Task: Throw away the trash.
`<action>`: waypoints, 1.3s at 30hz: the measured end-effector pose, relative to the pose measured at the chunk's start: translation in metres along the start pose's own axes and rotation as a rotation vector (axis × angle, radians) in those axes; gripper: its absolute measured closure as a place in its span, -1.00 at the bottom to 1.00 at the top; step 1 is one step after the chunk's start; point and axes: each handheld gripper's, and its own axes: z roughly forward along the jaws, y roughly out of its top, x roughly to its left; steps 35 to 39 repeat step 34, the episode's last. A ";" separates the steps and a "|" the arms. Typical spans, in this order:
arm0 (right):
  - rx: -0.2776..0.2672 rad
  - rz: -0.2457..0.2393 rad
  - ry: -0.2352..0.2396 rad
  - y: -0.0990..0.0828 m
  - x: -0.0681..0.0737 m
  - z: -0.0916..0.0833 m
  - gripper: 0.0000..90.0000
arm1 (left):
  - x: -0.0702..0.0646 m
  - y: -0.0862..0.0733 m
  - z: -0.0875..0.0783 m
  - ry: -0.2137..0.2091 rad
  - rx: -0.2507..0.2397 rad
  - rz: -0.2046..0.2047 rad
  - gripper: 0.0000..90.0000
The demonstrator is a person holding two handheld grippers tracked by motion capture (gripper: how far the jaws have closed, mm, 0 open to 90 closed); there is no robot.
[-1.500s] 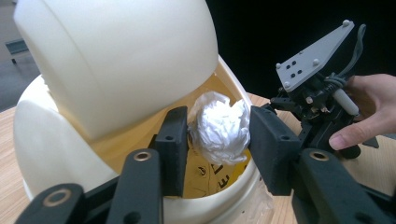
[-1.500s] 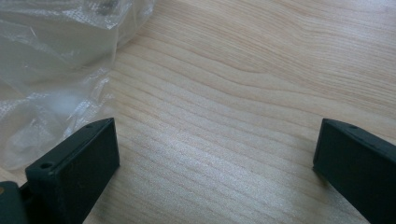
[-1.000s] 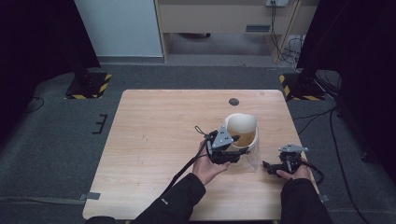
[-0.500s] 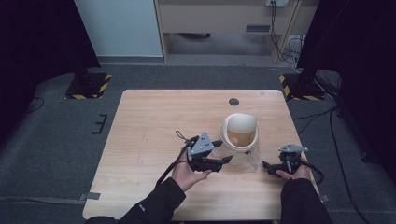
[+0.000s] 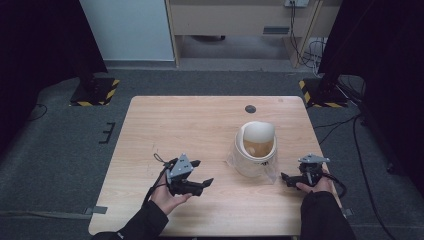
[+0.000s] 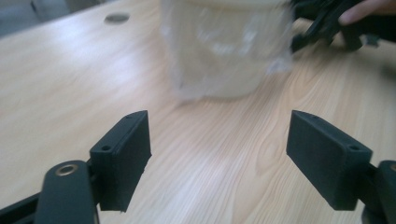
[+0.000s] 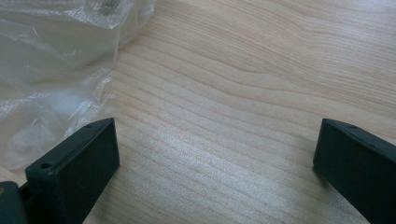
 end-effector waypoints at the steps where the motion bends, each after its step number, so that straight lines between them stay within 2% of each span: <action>1: 0.000 0.001 0.000 0.000 0.000 0.000 -0.99 | 0.004 -0.007 -0.003 0.010 0.013 -0.010 -0.55; 5: 0.000 0.000 0.000 0.000 0.000 0.000 -0.99 | 0.020 -0.028 -0.014 0.060 0.068 -0.050 -0.59; 7: 0.000 0.000 0.000 0.000 0.000 0.000 -0.99 | 0.027 -0.038 -0.020 0.085 0.084 -0.093 -0.62; 8: 0.000 0.001 0.000 0.000 0.000 0.000 -0.99 | 0.030 -0.041 -0.022 0.092 0.087 -0.099 -0.64; 11: 0.000 0.000 0.000 0.000 0.000 0.000 -0.99 | 0.040 -0.053 -0.029 0.131 0.144 -0.100 -0.65; 14: 0.000 0.001 0.000 0.000 0.000 0.000 -0.99 | 0.049 -0.060 -0.035 0.176 0.181 -0.111 -0.69; 18: 0.000 0.001 0.000 0.000 0.000 0.000 -0.99 | 0.062 -0.066 -0.042 0.247 0.225 -0.091 -0.74; 22: -0.001 0.000 0.000 0.000 0.000 0.000 -0.99 | 0.075 -0.074 -0.050 0.287 0.247 -0.131 -0.77; 28: -0.001 0.001 0.000 0.000 0.000 0.000 -0.99 | 0.085 -0.087 -0.054 0.324 0.296 -0.189 -0.78; 32: -0.001 0.002 0.000 0.000 0.000 0.000 -0.99 | 0.087 -0.090 -0.053 0.326 0.326 -0.184 -0.80; 34: -0.001 0.001 0.000 0.000 0.000 0.000 -0.99 | 0.089 -0.091 -0.053 0.329 0.318 -0.201 -0.83; 39: -0.001 0.001 0.000 0.000 0.000 0.000 -0.99 | 0.089 -0.091 -0.053 0.329 0.318 -0.201 -0.83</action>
